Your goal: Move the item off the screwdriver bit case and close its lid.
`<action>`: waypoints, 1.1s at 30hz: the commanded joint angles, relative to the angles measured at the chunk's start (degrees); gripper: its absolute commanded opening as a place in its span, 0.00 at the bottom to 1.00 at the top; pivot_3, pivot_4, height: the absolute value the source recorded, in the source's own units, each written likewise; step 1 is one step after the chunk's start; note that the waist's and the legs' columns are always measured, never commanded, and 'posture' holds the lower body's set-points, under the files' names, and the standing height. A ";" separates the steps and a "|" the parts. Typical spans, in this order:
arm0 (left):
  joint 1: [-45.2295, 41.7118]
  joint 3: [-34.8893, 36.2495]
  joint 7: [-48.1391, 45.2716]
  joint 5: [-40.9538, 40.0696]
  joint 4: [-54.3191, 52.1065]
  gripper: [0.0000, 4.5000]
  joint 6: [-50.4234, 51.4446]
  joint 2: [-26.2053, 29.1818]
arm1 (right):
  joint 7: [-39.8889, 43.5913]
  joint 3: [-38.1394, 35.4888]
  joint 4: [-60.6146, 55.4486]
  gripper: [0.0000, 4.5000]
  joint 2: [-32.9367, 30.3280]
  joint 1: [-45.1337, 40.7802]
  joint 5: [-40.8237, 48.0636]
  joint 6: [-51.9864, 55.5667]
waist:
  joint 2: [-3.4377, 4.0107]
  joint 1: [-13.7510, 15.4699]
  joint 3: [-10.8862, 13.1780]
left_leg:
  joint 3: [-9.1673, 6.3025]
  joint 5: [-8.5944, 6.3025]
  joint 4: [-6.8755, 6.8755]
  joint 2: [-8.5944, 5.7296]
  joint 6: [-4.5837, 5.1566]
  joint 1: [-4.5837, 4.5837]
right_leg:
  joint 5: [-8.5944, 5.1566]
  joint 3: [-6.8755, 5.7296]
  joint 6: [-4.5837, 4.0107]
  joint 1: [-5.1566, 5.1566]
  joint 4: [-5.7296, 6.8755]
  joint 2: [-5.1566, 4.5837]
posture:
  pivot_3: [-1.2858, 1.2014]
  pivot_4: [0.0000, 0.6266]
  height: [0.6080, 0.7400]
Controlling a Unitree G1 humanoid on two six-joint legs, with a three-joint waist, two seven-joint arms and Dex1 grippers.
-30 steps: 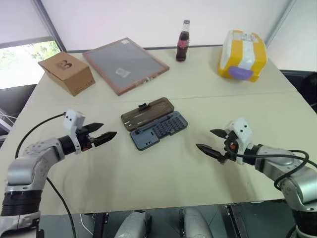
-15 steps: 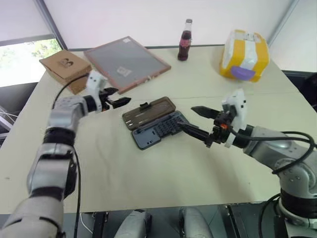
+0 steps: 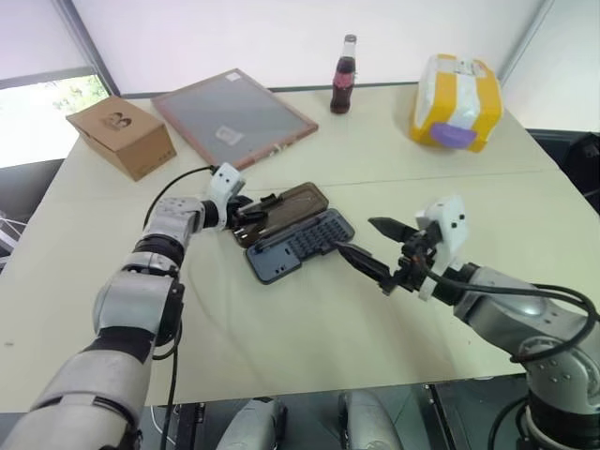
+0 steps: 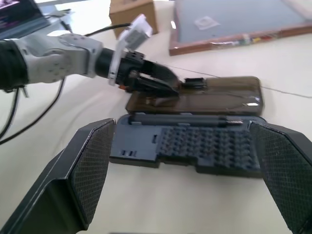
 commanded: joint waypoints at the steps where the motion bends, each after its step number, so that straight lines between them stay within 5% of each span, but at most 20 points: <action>1: 0.84 -0.54 -1.46 2.68 1.60 0.14 1.33 -0.17 | -0.96 -1.54 -2.12 1.00 -0.75 0.36 1.30 -1.10 | 0.01 0.01 -0.03 | 0.00 0.00 0.01 0.00 0.00 0.01 | 0.00 0.00 0.00 0.01 0.01 0.00 | 0.52 0.24 1.00; 2: 0.96 -0.56 -1.97 3.00 1.64 0.02 1.56 0.01 | -1.09 -1.55 -2.04 1.00 -0.89 0.46 1.39 -1.20 | 0.02 0.06 -0.04 | 0.00 0.00 0.04 0.00 0.00 0.01 | 0.00 0.00 0.00 0.03 0.02 0.00 | 0.52 0.24 1.00; 3: 1.12 -0.81 -2.61 3.46 1.66 0.01 1.69 0.23 | -1.20 -1.54 -1.87 1.00 -0.99 0.52 1.48 -1.31 | 0.00 0.02 -0.05 | -0.01 -0.01 0.09 -0.02 0.01 0.02 | 0.00 0.00 0.00 0.05 0.04 -0.01 | 0.52 0.24 1.00; 11: 1.06 -3.44 -9.31 6.83 0.31 0.01 -5.36 0.56 | 0.87 -3.51 0.14 1.00 -4.29 2.67 0.90 -2.42 | 0.00 -0.07 -0.06 | 0.02 -0.05 0.16 -0.03 0.08 0.03 | 0.00 0.00 0.00 0.05 0.21 -0.01 | 0.52 0.24 1.00; 18: -2.90 -8.81 -14.75 12.55 -2.08 0.01 -26.68 -1.33 | 17.94 -9.89 0.86 1.00 -19.59 12.16 0.98 -2.77 | -0.10 1.27 -0.01 | 0.01 -0.14 0.48 -0.12 0.23 -0.15 | 0.00 -0.06 0.00 0.03 0.27 -0.07 | 0.52 0.24 1.00; 23: -5.60 -9.33 -15.53 13.11 -0.71 0.01 -28.43 -4.76 | 28.16 -12.67 0.04 1.00 -26.42 22.48 -2.52 -4.63 | -0.11 1.36 -0.01 | 0.02 -0.16 0.70 -0.17 0.28 -0.35 | 0.03 -0.07 0.06 0.02 0.27 -0.11 | 0.52 0.24 1.00; 33: -3.67 -9.74 -18.74 13.62 -0.61 0.01 -28.25 -5.90 | 27.80 -10.21 0.42 1.00 -23.54 24.07 -7.68 -8.38 | -0.14 1.26 0.01 | 0.08 -0.16 0.71 -0.14 0.28 -0.34 | 0.08 -0.07 0.18 -0.01 0.28 -0.11 | 0.52 0.24 1.00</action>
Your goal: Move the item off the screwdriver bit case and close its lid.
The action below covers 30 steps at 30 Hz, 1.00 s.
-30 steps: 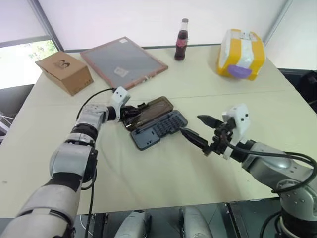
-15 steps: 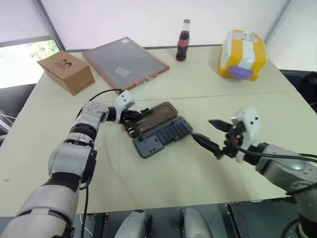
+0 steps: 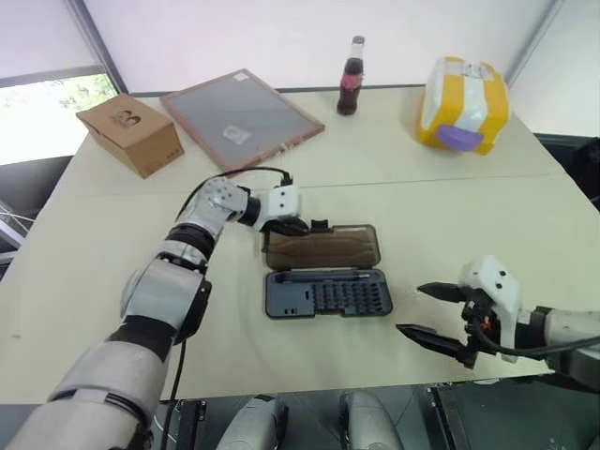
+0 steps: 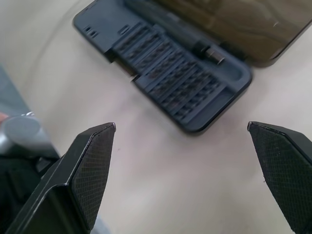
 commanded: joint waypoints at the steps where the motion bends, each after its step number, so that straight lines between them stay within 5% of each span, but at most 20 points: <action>1: 0.74 -0.19 -1.37 0.42 -0.54 0.01 -0.59 0.67 | -0.68 0.05 -1.17 1.00 1.20 -0.57 -0.57 -1.16 | 0.00 0.05 0.00 | 0.00 0.00 0.00 0.00 0.00 0.00 | 0.00 0.00 0.00 0.00 0.00 0.00 | 0.52 0.24 1.00; 9: 1.07 0.16 -0.30 0.37 -0.49 0.01 1.13 1.70 | -0.96 1.74 -0.02 1.00 2.33 -2.48 -1.71 -1.74 | 0.00 0.00 0.00 | 0.00 0.00 0.01 0.00 0.00 0.00 | 0.00 0.00 0.00 0.00 0.00 0.00 | 0.52 0.24 1.00; 18: 0.67 1.38 4.05 -0.09 -0.57 0.98 2.15 1.76 | 0.01 2.90 1.64 1.00 2.54 -4.25 -2.15 -2.00 | 0.00 0.09 -0.01 | 0.00 0.00 0.04 -0.01 0.00 0.00 | 0.00 0.00 0.00 0.00 0.00 -0.01 | 0.52 0.24 1.00; 25: -2.46 12.72 -13.69 -14.30 -6.17 0.99 23.69 6.19 | 0.57 -2.32 4.93 1.00 3.51 -9.02 4.12 -0.80 | -0.01 -0.33 0.00 | 0.00 0.00 0.07 -0.01 0.00 -0.11 | 0.00 -0.01 0.00 -0.11 0.07 0.01 | 0.52 0.24 1.00; 28: 3.31 12.65 -19.36 -18.39 -19.34 0.99 33.93 8.16 | -0.89 -2.31 7.19 1.00 4.33 -14.28 6.30 -0.51 | 0.04 -1.08 -0.03 | -0.03 0.00 0.07 0.01 0.00 -0.16 | 0.00 -0.02 0.00 -0.16 0.11 -0.01 | 0.52 0.24 1.00; 30: 15.23 11.78 -17.68 -21.57 -39.70 0.99 43.00 10.07 | -2.49 1.39 9.88 1.00 5.49 -19.51 3.57 -2.05 | 0.12 -1.49 -0.08 | -0.10 0.00 0.02 0.02 0.00 -0.12 | 0.00 -0.03 0.00 -0.14 0.12 -0.01 | 0.52 0.24 1.00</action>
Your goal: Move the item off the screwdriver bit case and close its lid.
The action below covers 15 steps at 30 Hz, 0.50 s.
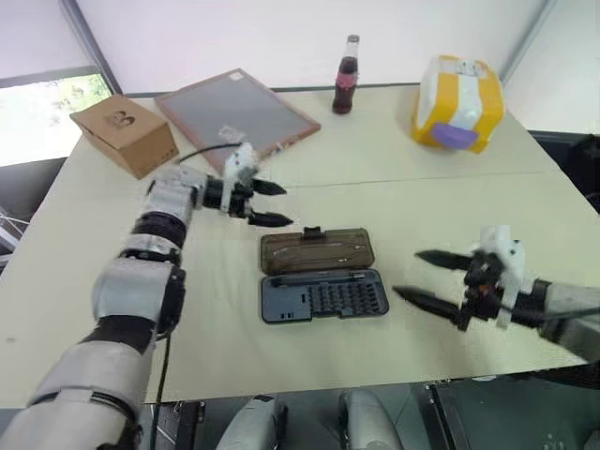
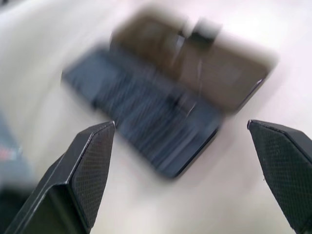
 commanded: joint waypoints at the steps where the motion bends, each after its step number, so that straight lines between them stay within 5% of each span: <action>1: 15.57 -0.84 1.36 -5.31 -26.73 0.94 12.53 1.94 | -2.10 3.42 3.12 1.00 2.14 -5.78 -2.58 -2.46 | 0.13 -0.62 -0.08 | 0.04 0.00 -0.02 0.01 0.00 0.05 | 0.00 0.04 0.00 0.02 0.00 -0.11 | 0.52 0.24 1.00; 3: 24.08 -1.01 4.39 -7.45 -40.20 0.81 18.07 3.25 | -1.77 6.70 5.84 1.00 2.94 -8.50 -5.47 -3.88 | 0.16 -0.82 -0.10 | 0.10 -0.01 -0.14 0.01 0.01 0.16 | 0.00 0.13 0.00 0.03 0.02 -0.18 | 0.52 0.24 1.00; 6: 36.31 -1.73 8.42 -9.45 -56.34 0.49 21.67 4.45 | -1.32 14.37 12.57 1.00 3.99 -13.71 -13.26 -7.37 | 0.14 -0.61 -0.08 | 0.06 -0.01 -0.07 0.03 0.01 0.06 | 0.00 0.10 0.00 -0.06 0.01 -0.12 | 0.52 0.24 1.00; 10: 43.88 -4.89 12.31 -8.17 -63.98 0.05 18.19 5.81 | 0.96 20.77 19.84 1.00 5.71 -19.62 -20.01 -11.63 | 0.17 1.09 -0.10 | 0.08 0.00 0.03 -0.04 -0.01 0.13 | 0.00 0.06 -0.01 0.09 -0.19 -0.18 | 0.52 0.24 1.00; 15: 46.77 -8.96 16.19 -5.17 -63.57 0.01 13.57 7.59 | 4.96 25.93 27.91 1.00 8.00 -26.07 -25.31 -15.32 | 0.17 1.23 -0.10 | 0.15 0.00 0.01 -0.05 0.00 0.18 | 0.00 0.06 -0.01 0.22 -0.43 -0.18 | 0.52 0.24 1.00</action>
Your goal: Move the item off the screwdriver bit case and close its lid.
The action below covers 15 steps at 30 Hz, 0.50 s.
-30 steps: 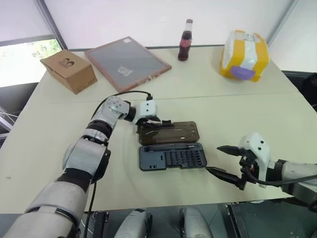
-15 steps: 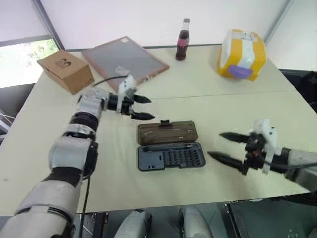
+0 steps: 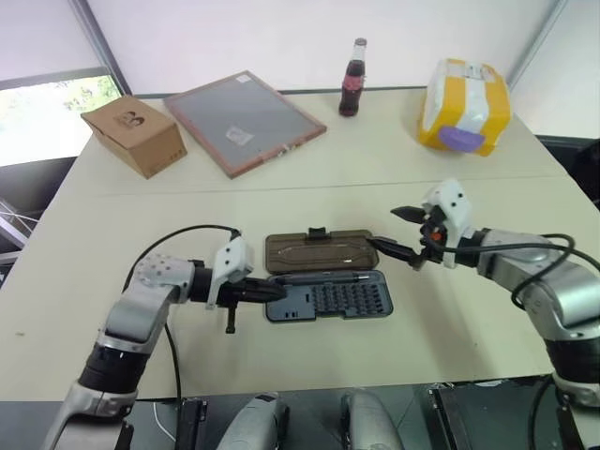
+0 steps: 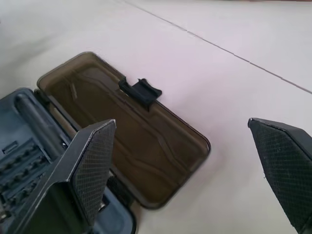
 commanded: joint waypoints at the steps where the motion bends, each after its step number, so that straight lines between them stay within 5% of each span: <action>1: 0.74 -2.80 2.12 2.86 0.18 0.01 -5.41 1.72 | 2.42 2.02 4.22 1.00 1.36 -3.85 -3.77 -3.16 | 0.00 -0.08 0.00 | 0.00 0.00 -0.02 0.01 0.00 0.01 | 0.00 -0.01 0.00 -0.01 0.00 0.00 | 0.52 0.24 1.00; 15: 1.76 -7.68 6.11 5.52 5.60 0.01 -11.83 5.08 | 6.27 13.46 34.70 1.00 12.01 -19.76 -20.29 -8.36 | 0.12 -0.38 -0.09 | 0.03 0.00 -0.16 0.06 0.00 0.43 | 0.00 -0.03 0.00 0.35 -0.13 0.03 | 0.52 0.24 1.00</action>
